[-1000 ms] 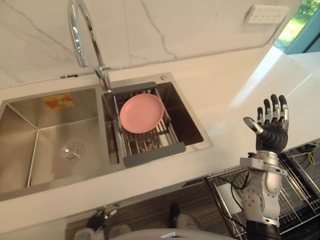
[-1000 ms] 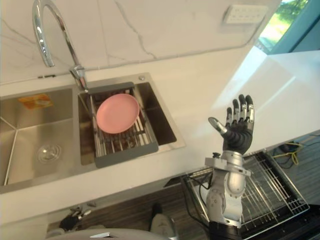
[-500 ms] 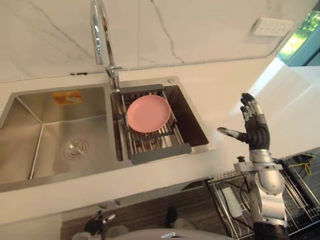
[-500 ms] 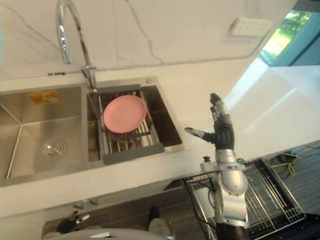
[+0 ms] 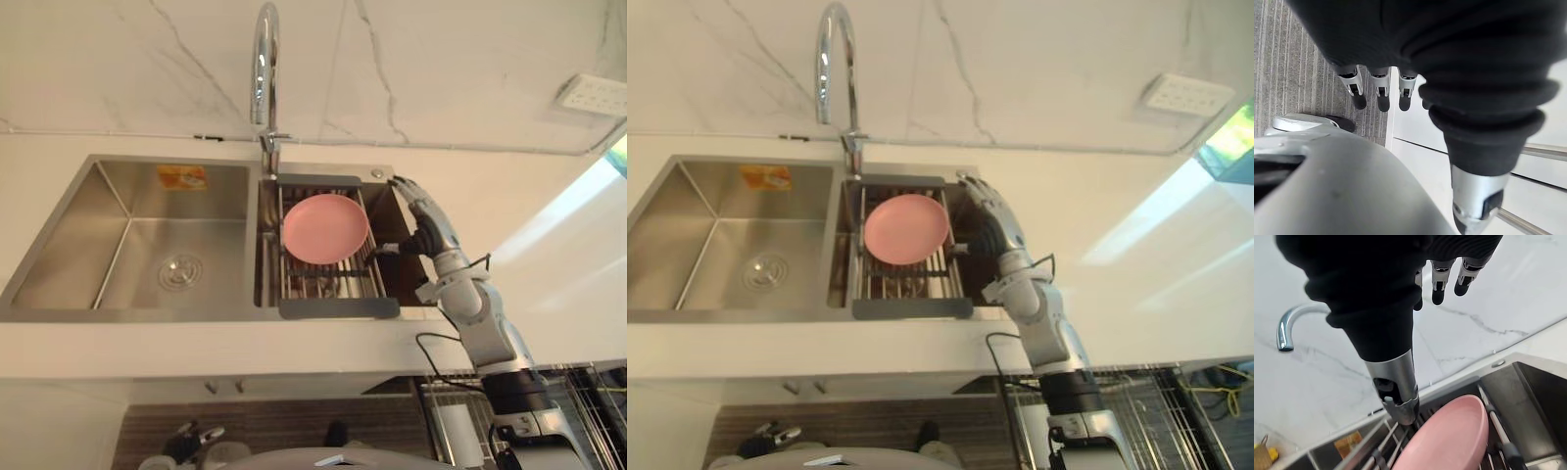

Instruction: Walk over to the sink, pick up the cup, carry it to the dishwasher, place the cup inside the dishwasher, then close the dishwasher door

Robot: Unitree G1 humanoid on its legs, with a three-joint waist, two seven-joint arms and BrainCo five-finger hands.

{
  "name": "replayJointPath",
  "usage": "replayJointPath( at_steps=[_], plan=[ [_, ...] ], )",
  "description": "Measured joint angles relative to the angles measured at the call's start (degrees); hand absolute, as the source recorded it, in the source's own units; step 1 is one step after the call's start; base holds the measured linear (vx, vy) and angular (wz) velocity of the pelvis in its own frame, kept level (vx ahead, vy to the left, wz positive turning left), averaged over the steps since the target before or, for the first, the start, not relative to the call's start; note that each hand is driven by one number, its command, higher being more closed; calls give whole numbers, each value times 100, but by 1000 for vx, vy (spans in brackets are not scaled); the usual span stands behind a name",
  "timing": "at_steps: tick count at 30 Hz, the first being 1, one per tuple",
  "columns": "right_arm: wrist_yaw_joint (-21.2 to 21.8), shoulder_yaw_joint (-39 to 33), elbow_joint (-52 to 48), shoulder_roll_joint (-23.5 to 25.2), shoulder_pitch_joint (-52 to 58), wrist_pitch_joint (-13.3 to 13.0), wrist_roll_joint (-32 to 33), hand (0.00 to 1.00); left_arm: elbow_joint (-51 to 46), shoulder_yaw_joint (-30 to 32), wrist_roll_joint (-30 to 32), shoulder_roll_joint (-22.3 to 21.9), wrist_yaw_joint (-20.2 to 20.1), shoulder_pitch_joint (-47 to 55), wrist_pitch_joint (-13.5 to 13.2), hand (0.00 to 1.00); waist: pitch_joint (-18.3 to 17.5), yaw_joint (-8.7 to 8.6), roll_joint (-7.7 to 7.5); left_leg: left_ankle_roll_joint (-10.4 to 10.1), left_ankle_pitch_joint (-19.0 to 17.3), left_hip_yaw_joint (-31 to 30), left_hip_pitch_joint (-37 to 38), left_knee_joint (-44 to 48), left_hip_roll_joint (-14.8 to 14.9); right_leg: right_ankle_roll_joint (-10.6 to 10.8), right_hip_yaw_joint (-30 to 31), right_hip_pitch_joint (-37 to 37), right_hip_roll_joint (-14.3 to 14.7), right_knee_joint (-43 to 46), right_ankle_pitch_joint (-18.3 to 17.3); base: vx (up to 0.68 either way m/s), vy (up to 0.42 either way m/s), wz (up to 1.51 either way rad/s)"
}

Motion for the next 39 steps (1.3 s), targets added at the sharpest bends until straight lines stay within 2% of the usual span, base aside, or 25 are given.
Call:
replayJointPath(
  at_steps=[4, 11, 14, 19, 22, 27, 30, 31, 39],
  plan=[
    [-4, 505, 540, -172, -192, -80, -767, 0, -1, -42, -58, 28, -73, 21, 71, 0, -11, 103, -12, 1, 18, -44, -16, -6, -16, 3, -43, 29, -19, -2, 16, -44, 2, 8],
    [-39, 1257, 1471, -193, -606, -146, -1612, 0, -2, -83, -70, 74, -173, 59, 73, 0, -62, 168, -32, -4, 223, -274, -47, -208, -67, 1, -288, 55, -76, -5, 26, -44, -7, 19],
    [-255, 1389, 1787, -215, -753, -117, -2072, 0, -11, -87, -73, 67, -187, 64, 67, 0, -62, 256, -30, -2, 273, -308, -66, -235, -89, 4, -329, 53, -110, -6, 44, -40, 11, 8],
    [-595, 1715, 2057, -376, -936, -62, -2695, 0, -17, -114, -74, 69, -290, 64, 61, 0, -63, 270, -10, 1, 364, -319, -63, -350, -116, 16, -382, 45, -134, -8, 65, -44, 10, 7],
    [-638, 1766, 2390, -388, -1065, -50, -2960, 0, -18, -189, -110, 78, -347, 61, 31, 0, -64, 281, 12, -3, 406, -328, -72, -400, -111, 16, -434, 41, -138, -9, 64, -33, 5, 8],
    [-690, 1969, 2605, -432, -1202, 37, -2968, 0, -20, -216, -184, 73, -370, 67, 26, 0, -63, 298, 50, -6, 428, -354, -85, -410, -112, 17, -470, 43, -140, -9, 64, -14, 6, 3],
    [-685, 2041, 2740, -504, -1327, 52, -3184, 0, -45, -232, -186, 72, -371, 67, 26, 0, -58, 332, 60, -6, 449, -385, -90, -432, -116, 17, -499, 47, -144, -9, 64, -23, 8, 5],
    [-678, 2130, 2793, -562, -1368, 43, -3188, 100, -58, -240, -186, 73, -372, 67, 26, 0, -58, 348, 62, -9, 472, -408, -87, -466, -118, 17, -520, 47, -147, -10, 64, -21, 4, 8],
    [-477, 2177, 3217, -617, -1612, 46, -3179, 100, -84, -265, -204, 71, -380, 69, 26, 0, -58, 415, 73, -9, 581, -515, -87, -584, -158, 20, -633, 64, -179, -9, 66, -21, 9, 8]
  ],
)
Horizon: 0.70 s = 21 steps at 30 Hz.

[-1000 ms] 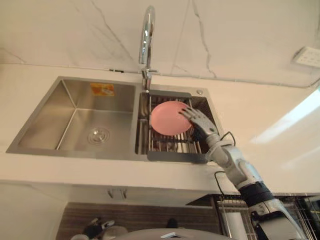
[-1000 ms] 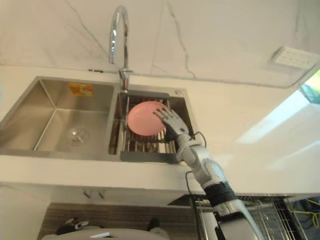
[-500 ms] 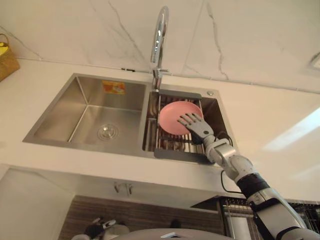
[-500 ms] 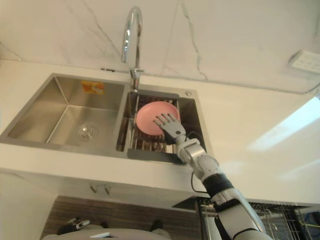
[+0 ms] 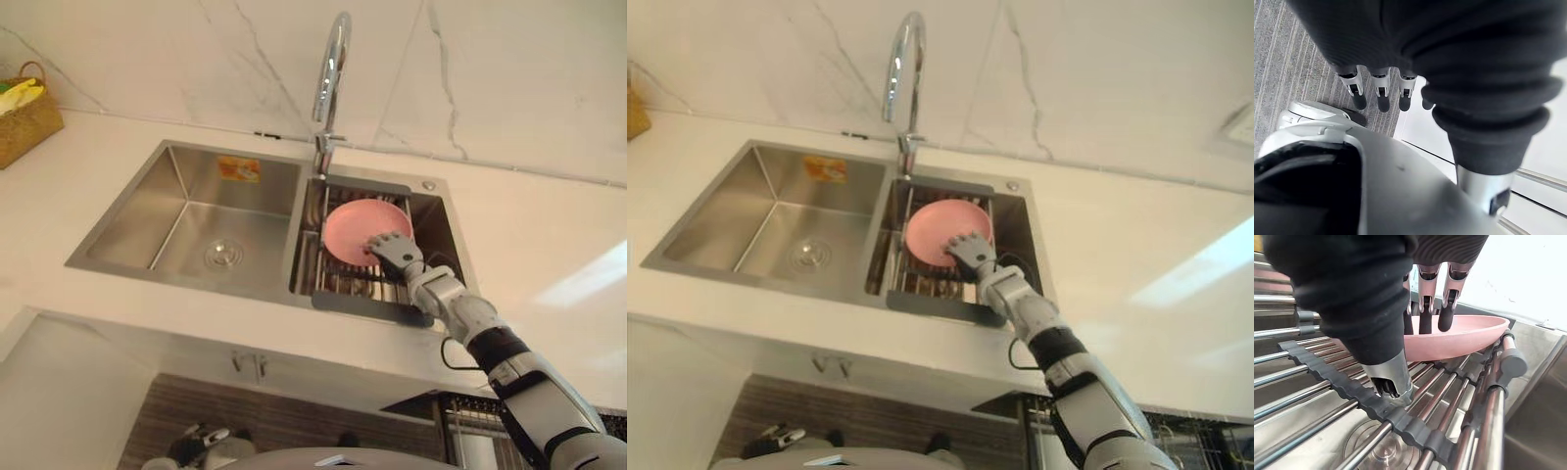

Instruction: Walk over to the sink, pick up the cup, carry it to the dishwasher, place the cup inside the dishwasher, then close the dishwasher door

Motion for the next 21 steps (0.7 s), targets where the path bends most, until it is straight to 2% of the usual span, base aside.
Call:
replayJointPath(
  at_steps=[8, 17, 21],
  plan=[
    [-19, 100, 358, -23, -122, 27, -7, 100, -44, -65, 1, 3, -1, 1, -21, 0, 5, 75, 17, 3, 14, -40, -4, -5, -29, 7, -31, 21, -27, 1, 4, -16, 8, 2],
    [-582, 91, 603, -24, -164, 133, -14, 100, -50, -161, 0, 16, 0, 0, -96, 0, 6, 105, 35, 14, 23, -40, 0, -11, -42, 12, -31, 25, -40, 1, 7, 0, 0, 0],
    [-1011, 78, 733, -26, -167, 118, -17, 100, -51, -171, -3, 16, 0, 0, -99, 0, 7, 103, 40, 13, 29, -40, 0, -14, -42, 12, -31, 25, -40, 2, 8, 0, 0, 0]
  ],
)
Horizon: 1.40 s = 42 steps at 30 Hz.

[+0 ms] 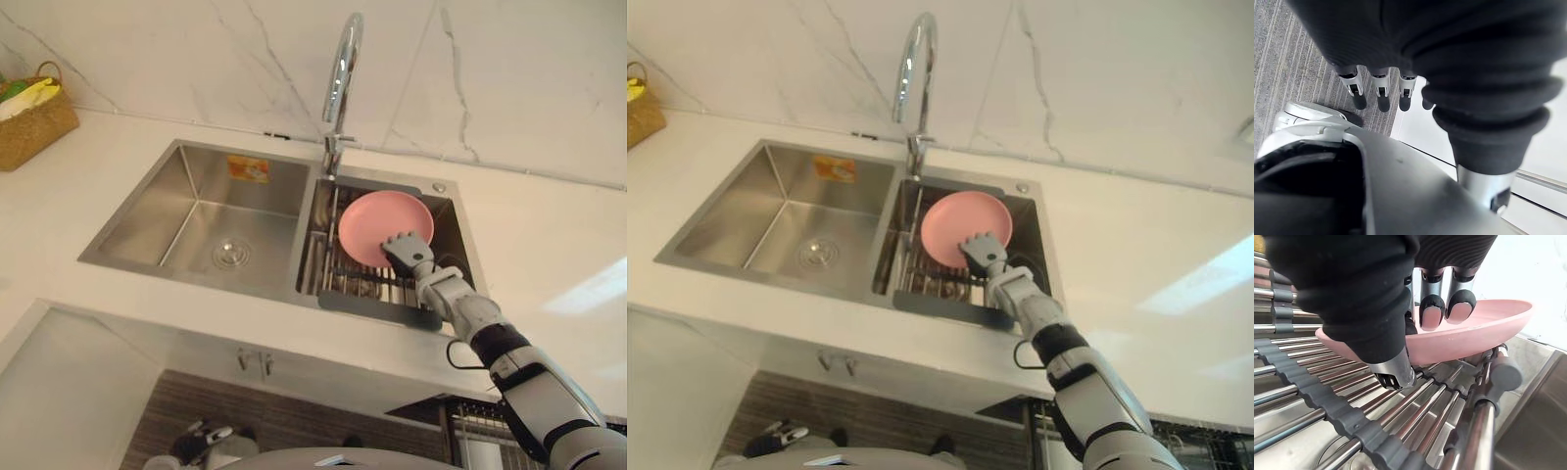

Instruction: Walk over to the sink, pick up the cup, carry it to the dishwasher, place the cup inside the dishwasher, then close the dishwasher door

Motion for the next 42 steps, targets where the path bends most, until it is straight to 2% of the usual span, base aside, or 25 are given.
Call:
replayJointPath(
  at_steps=[2, 6, 17, 24, 27, 29, 32, 37, 41, 42],
  plan=[
    [-152, -11, 26, -17, -3, -16, -78, 100, 1, 0, -37, 0, 0, 3, 0, 0, 0, -3, 0, 1, 3, 0, 0, -1, 0, 1, 0, 0, 0, 0, 1, 0, 0, 0],
    [-517, -32, -20, -255, -161, -244, -282, 100, 1, 0, -85, 0, 0, 18, 3, 0, 4, -36, 6, 1, 3, 0, 0, -2, 0, 2, 1, -1, 0, 0, 2, 0, 0, 0],
    [-1009, -265, -717, -786, -382, -347, -435, 100, -53, -8, -84, -10, 0, 81, 5, 0, 33, -196, 52, 4, -12, 108, 32, 5, 14, -2, 107, -38, 14, -1, 9, 0, 0, -5],
    [-1137, -1002, -1394, -966, -347, -344, -375, 100, -79, -45, -80, -10, -1, 137, 5, 0, 40, -310, 64, 22, -123, 440, 124, 26, 48, -4, 444, -140, 46, -1, 35, -11, 19, -25],
    [-1174, -1598, -2000, -1154, -96, -325, -218, 100, -76, -46, -75, -7, -5, 154, 6, 0, 39, -391, 60, 27, -171, 606, 128, 87, 71, -4, 610, -220, 77, 0, 71, 17, 19, -28],
    [-1202, -2043, -2423, -1171, 185, -286, -12, 100, -66, -44, -80, -4, -62, 198, 6, 0, 36, -488, 56, 20, -249, 774, 222, 119, 108, -5, 762, -218, 114, 0, 73, 27, 21, -40],
    [-1211, -2705, -2846, -1301, 721, -229, 363, 100, -9, -44, -110, 4, -402, 204, 6, 0, 31, -651, 49, 23, -415, 1075, 313, 243, 140, -6, 1057, -242, 162, 0, 82, 9, 29, -50],
    [-1244, -3849, -3116, -1302, 1979, -85, 930, 100, 303, -94, -271, 205, -923, 205, 47, 0, 11, -1069, 32, 27, -680, 1707, 400, 447, 175, 3, 1665, -440, 263, 1, 163, -10, 35, -62],
    [-1314, -4461, -3111, -1287, 2830, 4, 1302, 100, 450, -296, -376, 380, -1145, 183, 129, 0, -22, -1361, 19, 35, -875, 2061, 404, 621, 197, 12, 1997, -566, 336, 0, 178, -24, 26, -57],
    [-1400, -4669, -3109, -1280, 3080, 13, 1533, 100, 492, -397, -418, 412, -1172, 183, 162, 0, -60, -1460, 57, 37, -937, 2174, 404, 651, 199, 30, 2129, -623, 356, 1, 195, -14, 19, -57]
  ],
)
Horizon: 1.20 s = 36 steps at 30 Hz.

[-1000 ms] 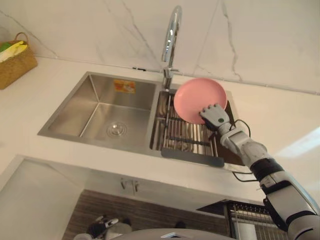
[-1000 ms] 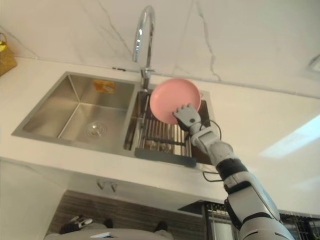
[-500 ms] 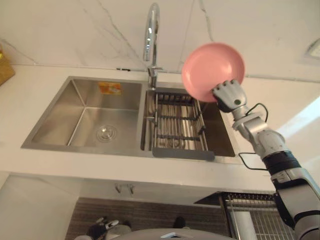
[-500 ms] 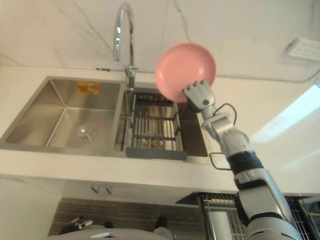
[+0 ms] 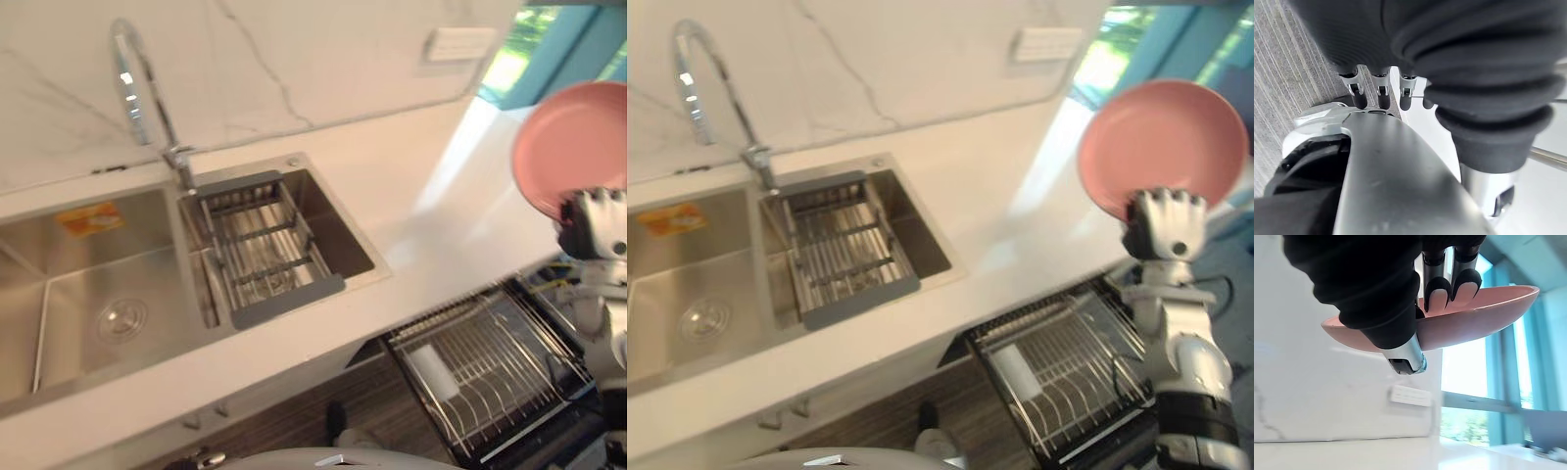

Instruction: Walk over to the sink, pick up the cup, carry it to the dishwasher, place the cup inside the dishwasher, then close the dishwasher door

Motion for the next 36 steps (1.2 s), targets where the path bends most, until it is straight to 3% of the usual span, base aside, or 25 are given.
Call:
replayJointPath(
  at_steps=[4, 10, 13, 18, 23, 28, 36],
  plan=[
    [-62, -700, 93, 227, 734, 25, 744, 100, 46, -302, -180, 135, -220, -13, 152, 0, -78, -331, 95, 22, -197, 304, 58, 181, 5, 44, 331, -40, 51, 1, 21, -16, 21, -41],
    [103, -1124, 292, 1000, 1279, -64, 1472, 100, 47, -340, -298, 177, -246, -1, 311, 0, -101, -430, 89, 60, -352, 584, 91, 275, -53, 75, 582, -125, 37, 1, 23, -49, 17, -27],
    [247, -1134, 295, 1480, 1330, -62, 1524, 100, 47, -337, -300, 167, -209, 10, 308, 0, -102, -453, 90, 73, -364, 575, 80, 275, -59, 77, 569, -130, 28, 1, 21, -15, -6, 0],
    [460, -1112, 874, 2263, 1312, 59, 1754, 100, 33, -267, -343, 69, -59, -55, 304, 0, -115, -311, 149, 117, -345, 345, -96, 277, -80, 87, 356, -177, -48, 3, 9, 8, -22, 23],
    [486, -1028, 1260, 2392, 1174, 165, 2238, 100, 18, -88, -341, -78, 92, -90, 319, 0, -93, -155, 264, 124, -343, 58, -100, 251, -83, 112, 80, -26, -77, 4, -69, 38, -15, 33],
    [662, -850, 2103, 2419, 709, 258, 3219, 100, -78, 19, -340, -160, 186, -134, 352, 0, -30, 74, 308, 138, -335, -211, -101, 250, -82, 121, -197, 87, -120, 89, -201, 3, -32, 26],
    [651, -820, 2774, 2487, 342, 431, 3548, 100, -98, 180, -335, -244, 191, -178, 447, 0, 120, 249, 369, 153, -311, -391, -92, 244, -90, 110, -373, 164, -161, 169, -287, -17, -20, 13]
  ],
)
